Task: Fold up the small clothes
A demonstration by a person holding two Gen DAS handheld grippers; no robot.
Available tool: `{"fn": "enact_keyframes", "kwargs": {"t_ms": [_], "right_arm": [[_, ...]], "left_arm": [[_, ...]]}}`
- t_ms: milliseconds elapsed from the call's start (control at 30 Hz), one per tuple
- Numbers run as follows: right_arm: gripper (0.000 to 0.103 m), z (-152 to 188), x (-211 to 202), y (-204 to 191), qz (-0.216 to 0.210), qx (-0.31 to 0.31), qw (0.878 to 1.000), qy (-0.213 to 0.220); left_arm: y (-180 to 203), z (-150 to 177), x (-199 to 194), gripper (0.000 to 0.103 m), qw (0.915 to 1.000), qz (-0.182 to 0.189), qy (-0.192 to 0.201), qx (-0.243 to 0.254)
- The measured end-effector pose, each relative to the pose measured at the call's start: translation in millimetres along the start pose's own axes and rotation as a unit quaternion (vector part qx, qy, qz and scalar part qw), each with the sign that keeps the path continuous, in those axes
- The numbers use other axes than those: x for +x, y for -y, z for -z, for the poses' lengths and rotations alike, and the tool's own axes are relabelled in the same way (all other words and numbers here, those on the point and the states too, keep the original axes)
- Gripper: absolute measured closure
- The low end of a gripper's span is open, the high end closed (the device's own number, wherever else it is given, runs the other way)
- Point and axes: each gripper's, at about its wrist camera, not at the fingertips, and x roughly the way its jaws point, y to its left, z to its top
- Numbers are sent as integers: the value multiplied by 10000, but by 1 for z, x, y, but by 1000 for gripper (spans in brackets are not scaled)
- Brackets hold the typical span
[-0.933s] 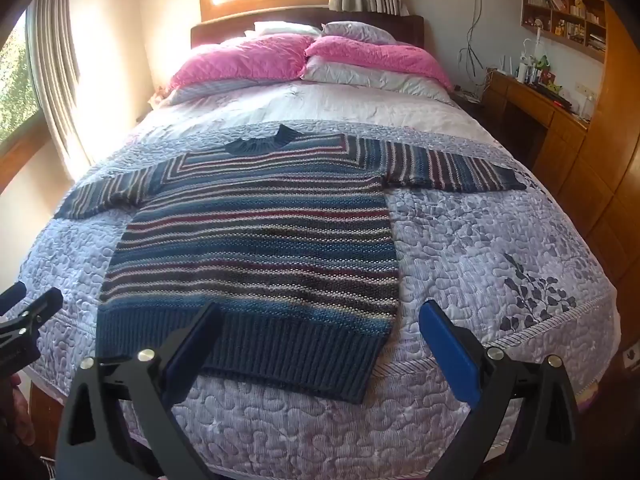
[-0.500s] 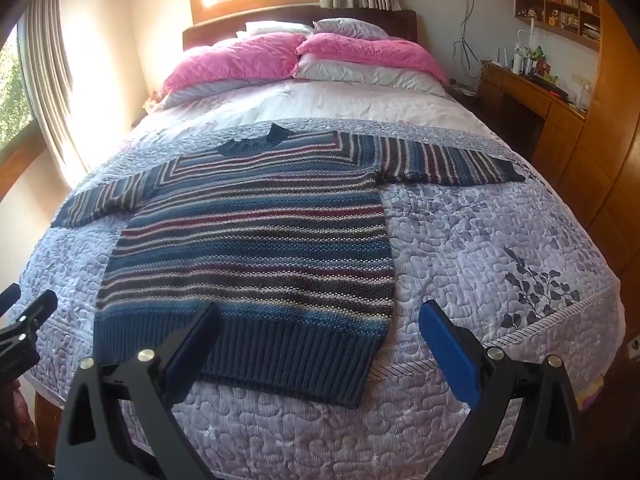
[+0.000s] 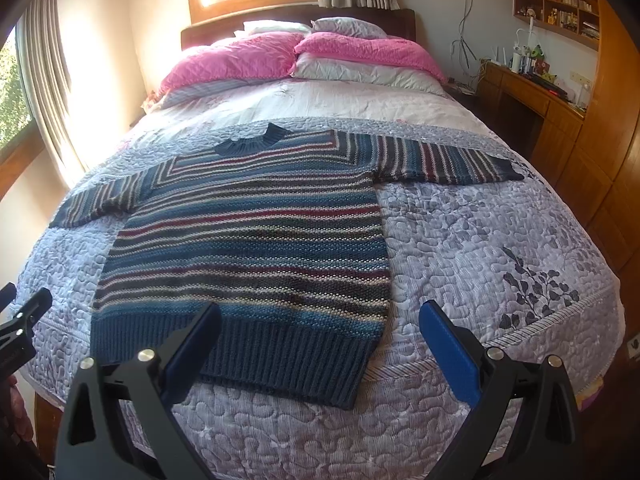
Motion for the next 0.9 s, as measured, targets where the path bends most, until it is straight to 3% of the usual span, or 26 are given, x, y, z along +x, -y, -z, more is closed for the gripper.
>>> {"fn": "enact_keyframes", "kwargs": {"t_ms": [900], "right_arm": [[4, -1, 3, 4, -20, 34, 10000, 12]], "left_arm": [[4, 2, 3, 3, 10000, -37, -46, 56]]}}
